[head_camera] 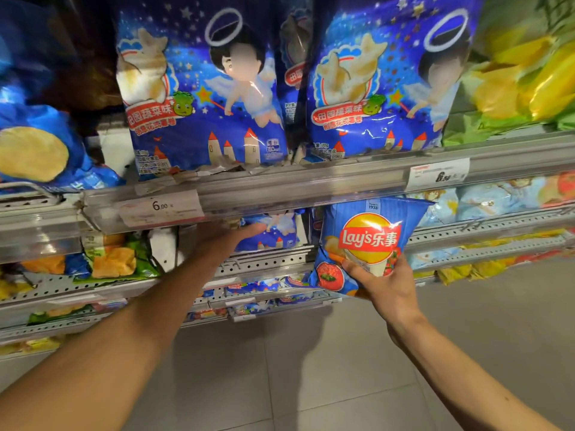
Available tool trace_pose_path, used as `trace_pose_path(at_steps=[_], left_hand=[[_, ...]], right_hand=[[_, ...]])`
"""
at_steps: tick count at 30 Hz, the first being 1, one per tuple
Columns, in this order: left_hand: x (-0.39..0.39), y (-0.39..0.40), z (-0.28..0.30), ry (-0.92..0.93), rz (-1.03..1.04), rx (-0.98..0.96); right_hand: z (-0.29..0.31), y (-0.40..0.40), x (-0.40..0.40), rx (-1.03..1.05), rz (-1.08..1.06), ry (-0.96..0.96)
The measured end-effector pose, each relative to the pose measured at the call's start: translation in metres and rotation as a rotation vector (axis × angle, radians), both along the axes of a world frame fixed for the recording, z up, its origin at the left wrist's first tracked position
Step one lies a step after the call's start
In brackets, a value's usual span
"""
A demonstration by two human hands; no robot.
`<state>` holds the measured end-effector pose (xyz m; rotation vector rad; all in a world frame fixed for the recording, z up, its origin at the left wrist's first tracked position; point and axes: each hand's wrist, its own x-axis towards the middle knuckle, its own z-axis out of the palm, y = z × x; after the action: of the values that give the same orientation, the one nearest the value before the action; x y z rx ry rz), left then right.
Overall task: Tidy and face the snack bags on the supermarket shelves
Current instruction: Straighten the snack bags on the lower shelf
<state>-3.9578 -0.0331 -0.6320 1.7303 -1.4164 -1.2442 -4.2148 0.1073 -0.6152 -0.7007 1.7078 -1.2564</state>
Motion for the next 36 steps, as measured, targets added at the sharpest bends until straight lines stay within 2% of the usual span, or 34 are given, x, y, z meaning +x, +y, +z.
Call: trace_pose_path(at_steps=[3,7,15,25,28,32,36], left_hand=[[-0.018,-0.002,0.001,-0.012,-0.076,0.070],[-0.023,-0.003,0.000,-0.045,-0.076,0.079],[-0.027,0.003,-0.002,-0.130,-0.043,-0.038],[-0.005,0.024,0.001,0.035,-0.116,-0.226],[0.029,0.039,0.003,-0.075,-0.086,-0.281],[0.105,0.060,0.000,-0.444,-0.139,-0.461],[0.175,0.084,0.001,-0.652,-0.203,-0.637]], right_hand=[[-0.003,0.002,-0.009,0.005,0.018,-0.013],[-0.005,0.005,-0.018,-0.003,0.050,-0.037],[-0.002,0.014,-0.012,0.000,0.079,-0.031],[0.010,0.029,0.050,-0.038,0.168,-0.079],[0.012,0.029,0.086,-0.016,0.195,-0.077],[0.012,0.023,0.145,-0.004,0.211,-0.034],[0.018,0.011,0.200,0.016,0.186,0.012]])
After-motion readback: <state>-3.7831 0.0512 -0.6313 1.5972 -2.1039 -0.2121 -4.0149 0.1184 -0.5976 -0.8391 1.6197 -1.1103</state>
